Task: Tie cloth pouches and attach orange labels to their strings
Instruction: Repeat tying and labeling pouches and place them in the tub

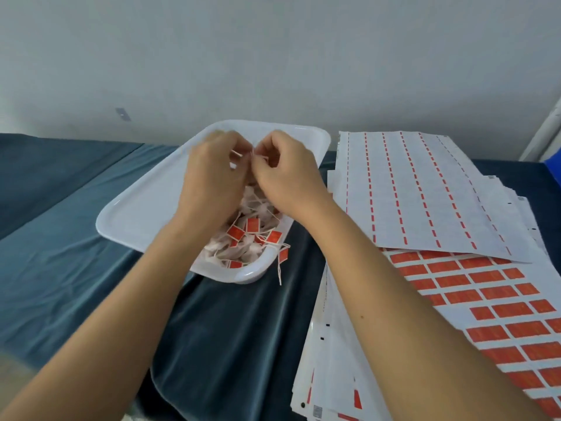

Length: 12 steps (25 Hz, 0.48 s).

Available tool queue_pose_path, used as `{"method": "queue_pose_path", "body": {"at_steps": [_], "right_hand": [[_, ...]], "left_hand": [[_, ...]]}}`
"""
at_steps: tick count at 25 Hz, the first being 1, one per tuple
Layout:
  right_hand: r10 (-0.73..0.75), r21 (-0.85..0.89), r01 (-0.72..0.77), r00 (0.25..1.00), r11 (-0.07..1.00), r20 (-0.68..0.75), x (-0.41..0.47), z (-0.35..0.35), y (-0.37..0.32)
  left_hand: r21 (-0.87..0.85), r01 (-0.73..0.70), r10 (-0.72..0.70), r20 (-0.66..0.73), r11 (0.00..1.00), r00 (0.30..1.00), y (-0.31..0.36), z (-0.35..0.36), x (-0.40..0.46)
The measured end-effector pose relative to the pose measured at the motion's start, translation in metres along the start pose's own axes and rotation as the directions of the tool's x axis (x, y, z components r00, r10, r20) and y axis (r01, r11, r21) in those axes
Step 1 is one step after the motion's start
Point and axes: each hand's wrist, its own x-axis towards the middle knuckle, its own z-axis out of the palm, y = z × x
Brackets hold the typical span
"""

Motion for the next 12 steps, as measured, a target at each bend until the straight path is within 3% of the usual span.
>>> {"method": "queue_pose_path", "body": {"at_steps": [7,12], "right_hand": [[-0.036,-0.103,0.039,0.999,0.994,0.031,-0.001,-0.001,0.003],[-0.064,-0.147,0.067,0.998,0.987,0.020,-0.010,-0.030,-0.002]], "left_hand": [[0.045,-0.021,0.016,0.122,0.999,0.992,-0.004,-0.002,0.004],[0.108,-0.028,0.020,0.081,0.994,0.997,0.024,-0.005,-0.005]]}}
